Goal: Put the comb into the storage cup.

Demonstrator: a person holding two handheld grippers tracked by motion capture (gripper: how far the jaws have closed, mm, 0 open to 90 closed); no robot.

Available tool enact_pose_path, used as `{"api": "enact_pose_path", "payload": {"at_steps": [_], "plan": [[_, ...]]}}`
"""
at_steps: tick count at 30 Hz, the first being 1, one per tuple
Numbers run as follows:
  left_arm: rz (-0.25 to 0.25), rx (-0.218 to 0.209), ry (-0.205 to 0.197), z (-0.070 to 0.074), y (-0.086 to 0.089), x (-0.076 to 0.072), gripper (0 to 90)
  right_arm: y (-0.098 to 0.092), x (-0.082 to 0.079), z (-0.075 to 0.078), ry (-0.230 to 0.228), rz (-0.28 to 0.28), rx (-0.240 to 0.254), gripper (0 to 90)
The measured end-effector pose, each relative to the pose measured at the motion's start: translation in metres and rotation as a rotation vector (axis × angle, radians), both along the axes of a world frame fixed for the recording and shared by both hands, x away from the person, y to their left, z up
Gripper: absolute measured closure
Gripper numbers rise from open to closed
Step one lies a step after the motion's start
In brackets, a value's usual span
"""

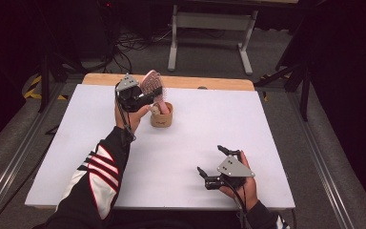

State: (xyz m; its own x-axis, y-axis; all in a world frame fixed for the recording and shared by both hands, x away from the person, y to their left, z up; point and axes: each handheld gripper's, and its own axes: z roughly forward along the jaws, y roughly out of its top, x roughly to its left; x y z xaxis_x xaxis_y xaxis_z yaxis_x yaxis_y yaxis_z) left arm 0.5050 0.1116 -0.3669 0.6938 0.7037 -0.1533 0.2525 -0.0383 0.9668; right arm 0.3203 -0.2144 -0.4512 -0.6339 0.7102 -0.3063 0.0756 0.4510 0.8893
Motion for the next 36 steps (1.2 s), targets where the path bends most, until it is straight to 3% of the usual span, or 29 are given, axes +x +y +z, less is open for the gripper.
{"api": "enact_pose_path", "payload": {"at_steps": [7, 25, 36], "plan": [[-0.001, -0.004, 0.010, -0.006, -0.003, 0.001, 62.9, -0.002, -0.001, 0.002, -0.022, -0.028, 0.006, 5.3], [-0.005, -0.013, 0.032, -0.016, -0.003, 0.008, 62.8, 0.000, 0.000, 0.000, -0.009, -0.033, -0.021, 5.6], [0.007, -0.001, 0.046, -0.015, 0.000, 0.016, 62.1, 0.003, 0.001, -0.003, 0.004, -0.027, -0.036, 5.5]]}}
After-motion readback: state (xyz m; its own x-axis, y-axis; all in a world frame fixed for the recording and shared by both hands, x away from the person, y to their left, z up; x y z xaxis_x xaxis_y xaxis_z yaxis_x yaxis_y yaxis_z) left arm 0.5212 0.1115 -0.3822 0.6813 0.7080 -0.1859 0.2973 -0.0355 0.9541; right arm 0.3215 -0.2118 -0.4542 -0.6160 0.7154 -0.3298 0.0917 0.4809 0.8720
